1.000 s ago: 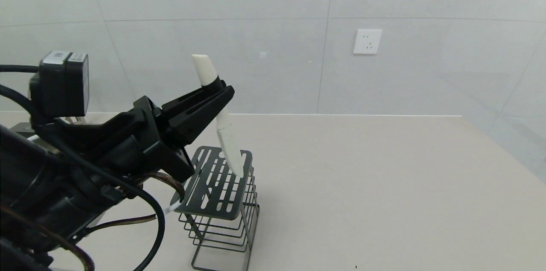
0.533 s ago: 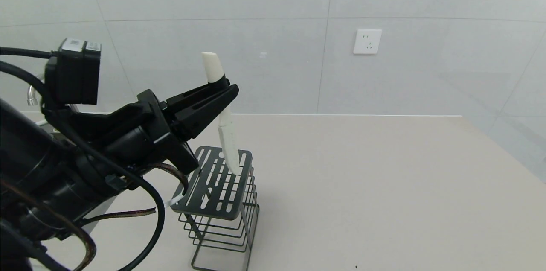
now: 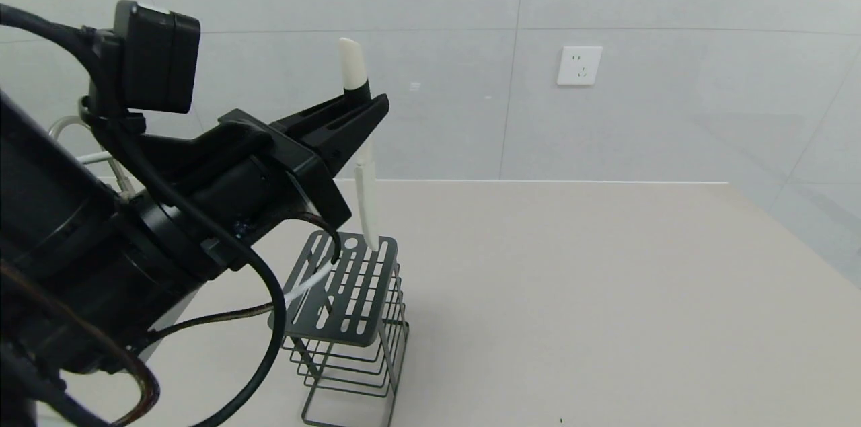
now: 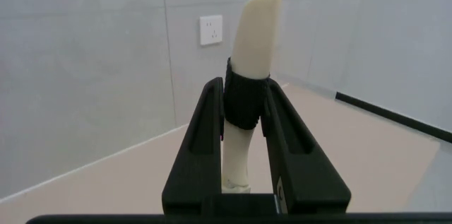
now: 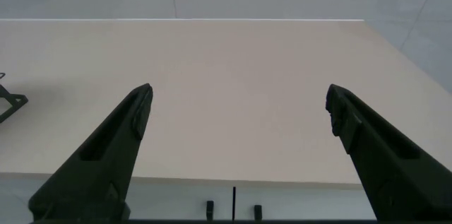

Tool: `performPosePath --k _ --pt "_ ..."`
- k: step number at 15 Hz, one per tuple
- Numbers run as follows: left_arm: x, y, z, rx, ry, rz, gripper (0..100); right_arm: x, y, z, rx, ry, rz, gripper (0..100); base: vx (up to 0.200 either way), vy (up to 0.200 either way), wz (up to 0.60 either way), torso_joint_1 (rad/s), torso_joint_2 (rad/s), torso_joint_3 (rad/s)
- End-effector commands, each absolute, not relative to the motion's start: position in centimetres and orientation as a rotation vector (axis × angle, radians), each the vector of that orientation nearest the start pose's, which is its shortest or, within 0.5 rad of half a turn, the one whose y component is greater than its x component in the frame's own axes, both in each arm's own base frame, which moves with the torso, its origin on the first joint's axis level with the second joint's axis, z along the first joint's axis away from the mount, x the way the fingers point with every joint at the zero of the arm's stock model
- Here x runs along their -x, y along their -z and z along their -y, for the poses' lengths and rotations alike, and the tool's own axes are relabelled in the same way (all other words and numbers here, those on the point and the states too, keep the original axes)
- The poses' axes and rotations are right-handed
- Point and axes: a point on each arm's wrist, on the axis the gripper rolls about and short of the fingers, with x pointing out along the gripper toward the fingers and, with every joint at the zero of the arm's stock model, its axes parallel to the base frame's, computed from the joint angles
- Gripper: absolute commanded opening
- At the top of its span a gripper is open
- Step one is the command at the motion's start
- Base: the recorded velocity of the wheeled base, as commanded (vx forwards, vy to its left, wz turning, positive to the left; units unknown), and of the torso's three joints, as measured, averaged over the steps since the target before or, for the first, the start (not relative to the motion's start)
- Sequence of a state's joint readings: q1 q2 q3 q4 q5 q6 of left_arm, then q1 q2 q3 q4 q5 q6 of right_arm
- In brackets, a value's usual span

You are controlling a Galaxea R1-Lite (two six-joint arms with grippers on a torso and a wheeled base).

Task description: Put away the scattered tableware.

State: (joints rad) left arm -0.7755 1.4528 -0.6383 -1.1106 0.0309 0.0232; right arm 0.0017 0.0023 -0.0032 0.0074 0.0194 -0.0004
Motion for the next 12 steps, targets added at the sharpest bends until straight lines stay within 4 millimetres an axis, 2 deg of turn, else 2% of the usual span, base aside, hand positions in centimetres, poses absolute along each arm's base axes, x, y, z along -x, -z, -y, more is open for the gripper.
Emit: performPosePath --k 1,7,12 --pt "-16.5 -24.0 17.0 0.092 0.738 0.236 0 2.3 -7.6 0.0 0.001 -0.021 -0.009 100 0.0 0.0 0.0 0.0 0.0 0.0" --pt "-17.4 -23.2 17.4 0.131 0.737 0.195 0 2.3 -7.6 0.0 0.0 -0.021 -0.008 100 0.0 0.0 0.0 0.0 0.0 0.0" --pt "-18.6 -22.9 17.0 0.129 0.712 0.223 0 2.3 -7.6 0.0 0.0 -0.021 -0.008 100 0.0 0.0 0.0 0.0 0.0 0.0"
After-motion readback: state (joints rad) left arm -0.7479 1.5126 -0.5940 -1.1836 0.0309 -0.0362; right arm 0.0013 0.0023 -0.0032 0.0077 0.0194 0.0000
